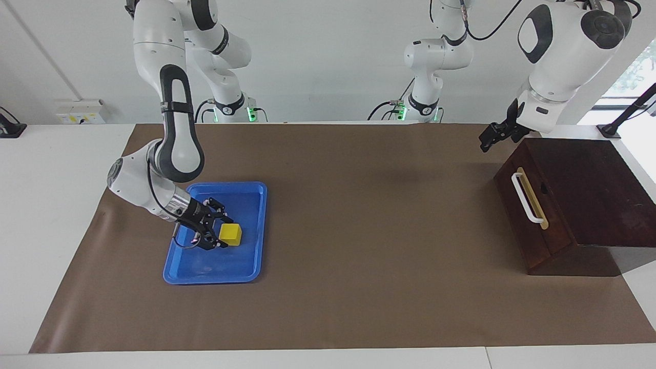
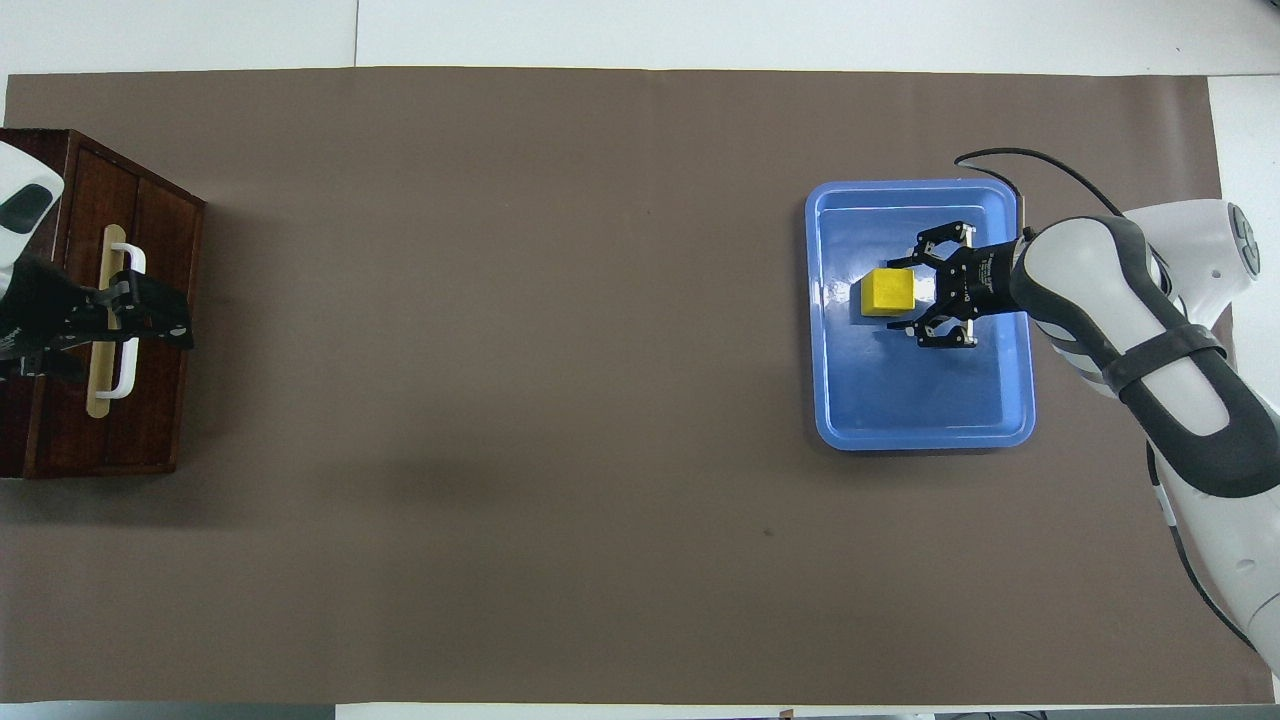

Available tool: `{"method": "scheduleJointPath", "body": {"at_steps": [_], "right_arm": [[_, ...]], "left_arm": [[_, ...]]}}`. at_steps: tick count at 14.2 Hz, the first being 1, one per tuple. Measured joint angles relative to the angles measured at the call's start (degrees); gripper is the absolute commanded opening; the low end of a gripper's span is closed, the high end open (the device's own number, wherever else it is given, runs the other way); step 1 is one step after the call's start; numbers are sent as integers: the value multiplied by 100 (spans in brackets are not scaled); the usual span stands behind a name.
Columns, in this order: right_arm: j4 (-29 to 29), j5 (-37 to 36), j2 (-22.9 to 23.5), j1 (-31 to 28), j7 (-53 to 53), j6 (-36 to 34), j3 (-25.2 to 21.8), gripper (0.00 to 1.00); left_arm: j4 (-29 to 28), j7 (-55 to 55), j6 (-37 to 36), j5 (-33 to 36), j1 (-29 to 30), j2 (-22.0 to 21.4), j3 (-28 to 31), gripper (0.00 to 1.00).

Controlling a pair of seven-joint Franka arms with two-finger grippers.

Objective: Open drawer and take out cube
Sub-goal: 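Open the right gripper and release the cube in the tray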

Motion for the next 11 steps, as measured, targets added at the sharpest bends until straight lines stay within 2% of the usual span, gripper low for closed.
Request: {"method": "scheduleJointPath", "body": {"at_steps": [5, 7, 11], "right_arm": [[120, -987, -744, 69, -2, -485, 0, 100], [240, -1747, -1172, 72, -44, -979, 3, 100], [852, -2404, -1902, 75, -493, -2107, 6, 100]], "left_arm": [[-18, 58, -117, -5, -20, -56, -72, 100], [-18, 204, -119, -16, -19, -85, -81, 100], [-3, 275, -95, -107, -9, -128, -72, 100]]}}
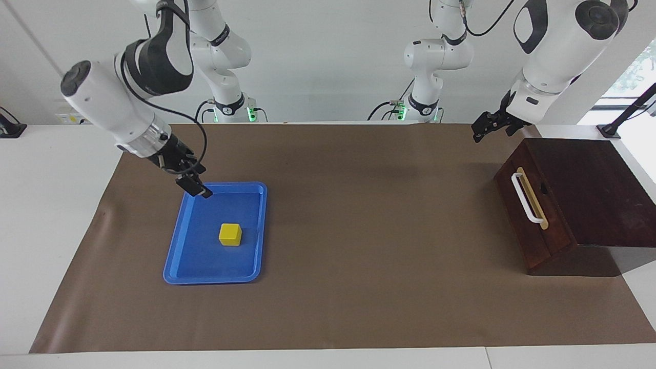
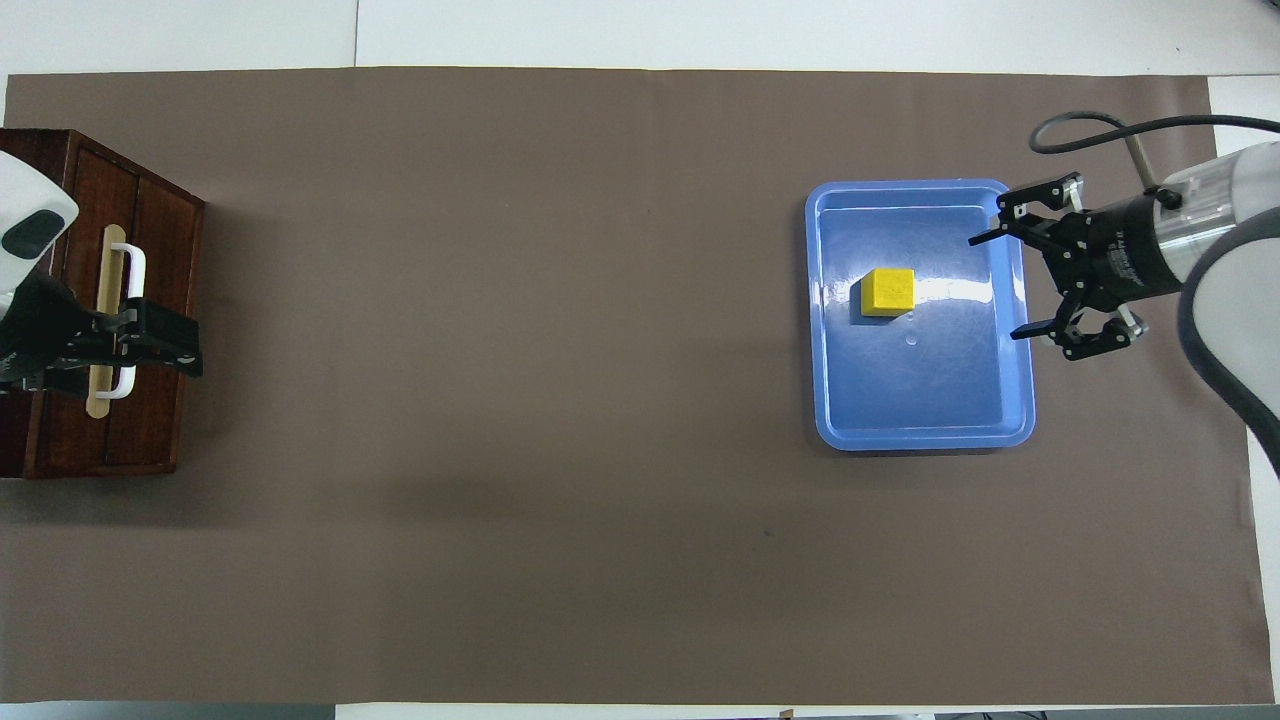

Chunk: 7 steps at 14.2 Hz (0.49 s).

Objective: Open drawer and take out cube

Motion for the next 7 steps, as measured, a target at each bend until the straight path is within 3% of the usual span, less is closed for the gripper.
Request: {"method": "scheduleJointPath", "body": {"at_steps": [3, 7], "right_arm": [[106, -656, -651, 1, -1123, -536, 11, 100], [97, -1452, -977, -55, -3580, -932, -34, 100]], "left_arm": [[-11, 225, -3, -6, 2, 0, 27, 100], [-11, 326, -3, -7, 13, 0, 67, 100]]}}
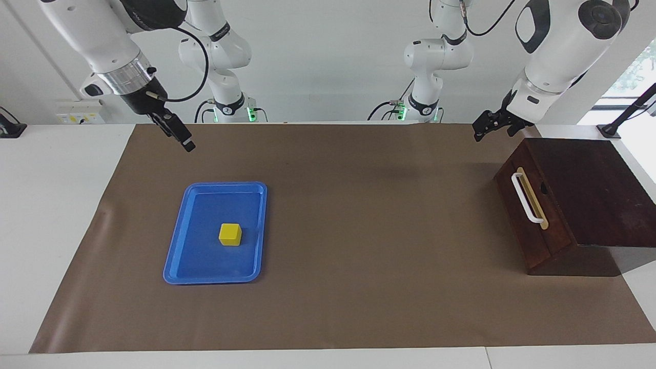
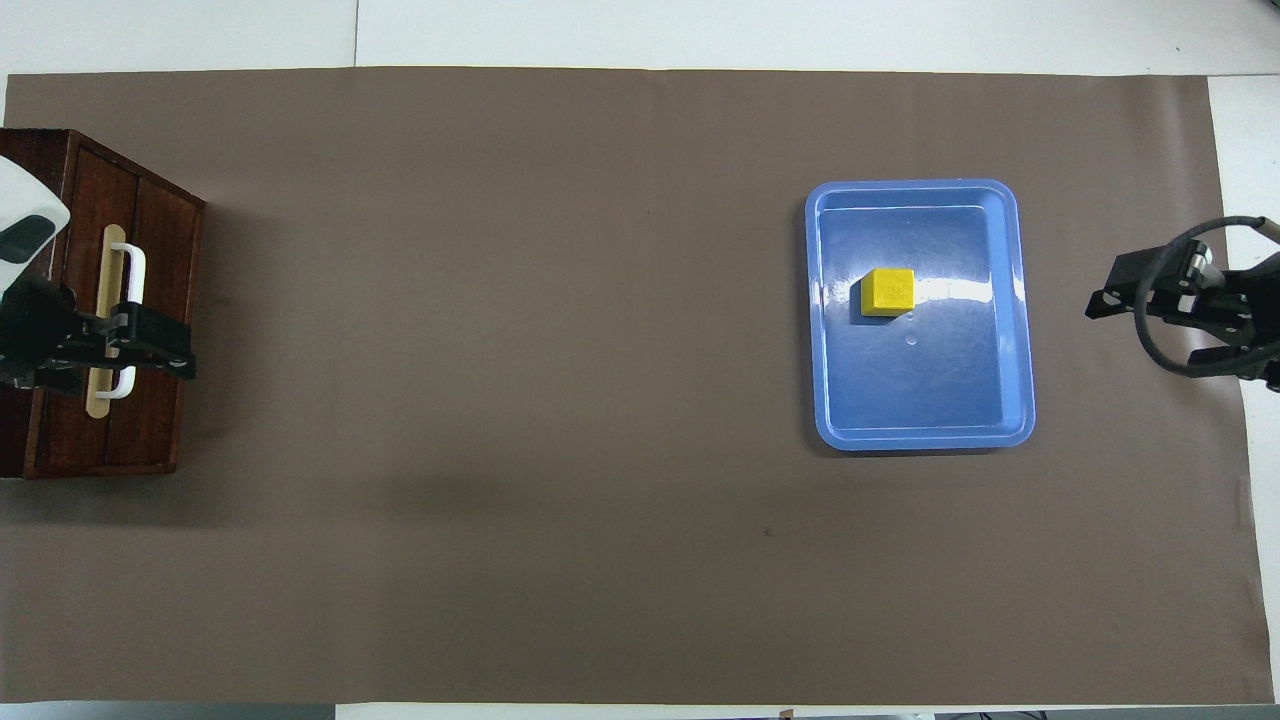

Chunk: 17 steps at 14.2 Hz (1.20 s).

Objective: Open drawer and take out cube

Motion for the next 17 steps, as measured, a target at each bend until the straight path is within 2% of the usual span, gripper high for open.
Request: {"method": "scheduleJointPath", "body": {"at_steps": [3, 11, 17], "right_arm": [[-17, -296, -18, -11, -1195, -43, -29, 100], [-37, -344, -40, 13, -1798, -332, 37, 100], [-37, -453, -41, 11, -2293, -384, 35, 100]], "left_arm": [[0, 4, 18, -1, 0, 0, 3, 100], [0, 189, 509, -19, 0, 0, 2, 100], [-20, 293, 578, -23, 0, 0, 2, 100]]}}
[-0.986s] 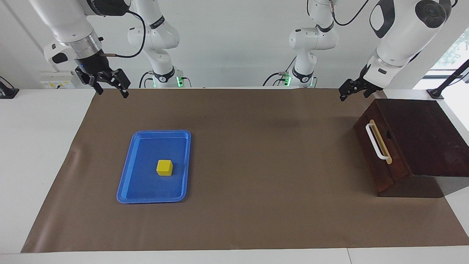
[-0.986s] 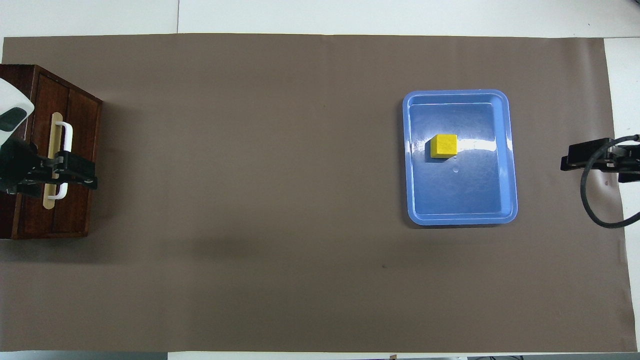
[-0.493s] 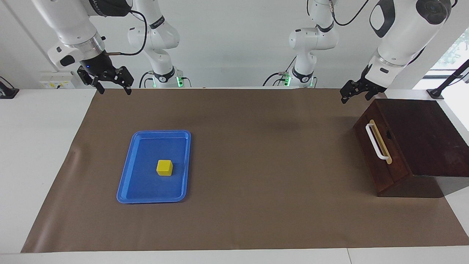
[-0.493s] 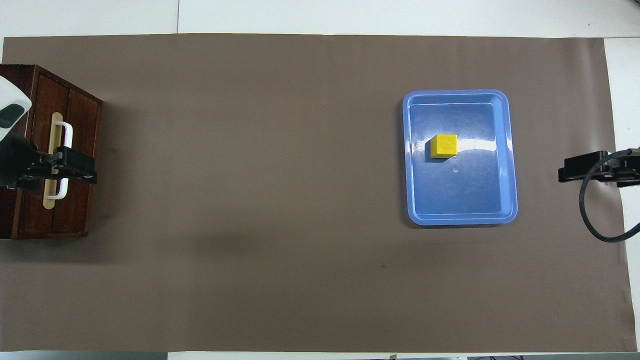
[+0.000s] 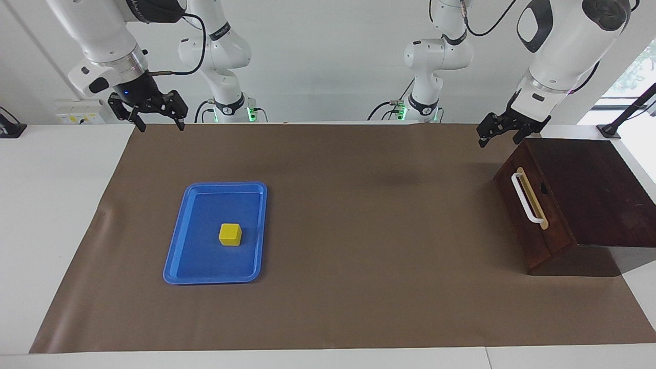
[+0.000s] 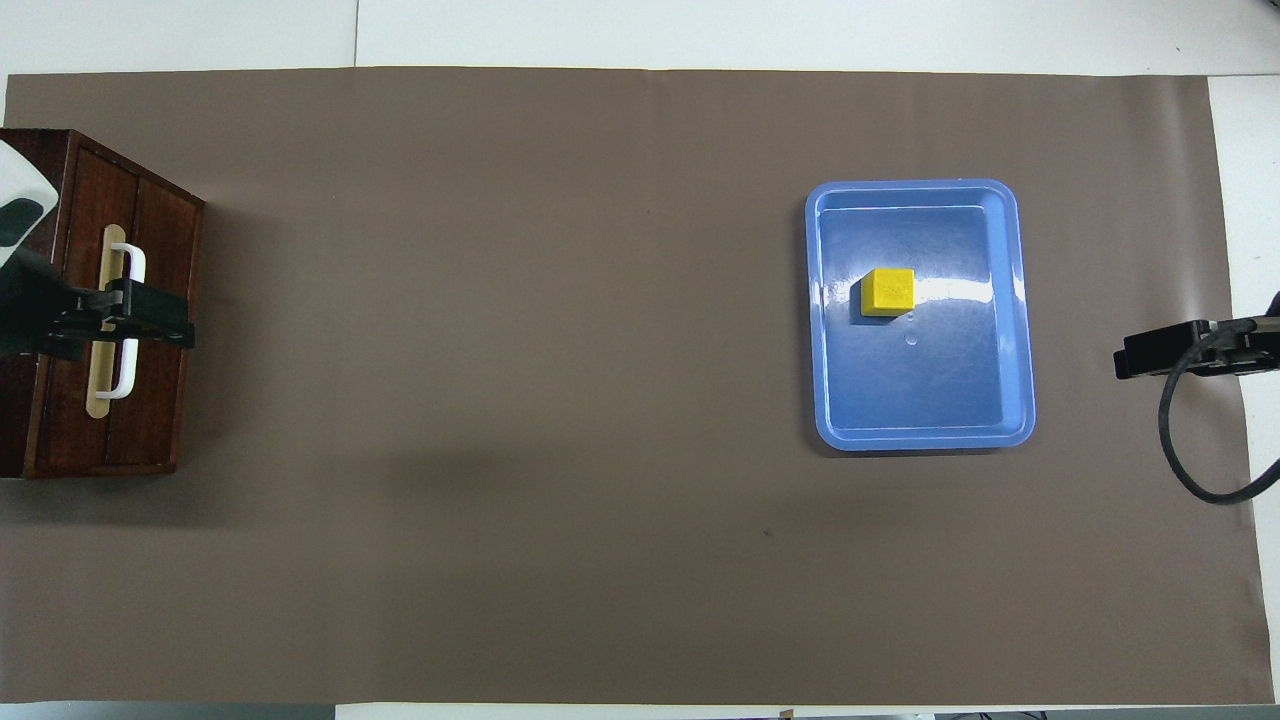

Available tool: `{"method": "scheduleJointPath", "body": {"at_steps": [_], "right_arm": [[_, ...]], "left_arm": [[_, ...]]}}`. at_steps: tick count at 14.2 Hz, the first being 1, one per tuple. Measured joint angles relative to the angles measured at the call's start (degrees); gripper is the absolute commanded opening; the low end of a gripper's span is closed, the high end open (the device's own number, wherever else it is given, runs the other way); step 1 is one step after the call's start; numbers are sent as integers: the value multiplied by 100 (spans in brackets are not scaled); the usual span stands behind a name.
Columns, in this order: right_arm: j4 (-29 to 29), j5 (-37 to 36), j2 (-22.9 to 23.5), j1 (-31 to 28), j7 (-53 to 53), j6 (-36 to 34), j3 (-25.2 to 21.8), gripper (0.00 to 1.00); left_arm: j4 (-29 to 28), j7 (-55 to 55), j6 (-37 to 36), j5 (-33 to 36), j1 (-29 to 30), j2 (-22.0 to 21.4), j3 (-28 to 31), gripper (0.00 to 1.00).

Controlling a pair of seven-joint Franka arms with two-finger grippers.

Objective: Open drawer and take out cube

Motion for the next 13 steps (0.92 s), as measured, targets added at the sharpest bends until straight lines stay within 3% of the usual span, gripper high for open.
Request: {"method": "scheduleJointPath", "body": {"at_steps": [13], "right_arm": [[0, -131, -6, 3, -102, -60, 27, 100]], "left_arm": [[-3, 8, 0, -4, 0, 0, -5, 100]]}}
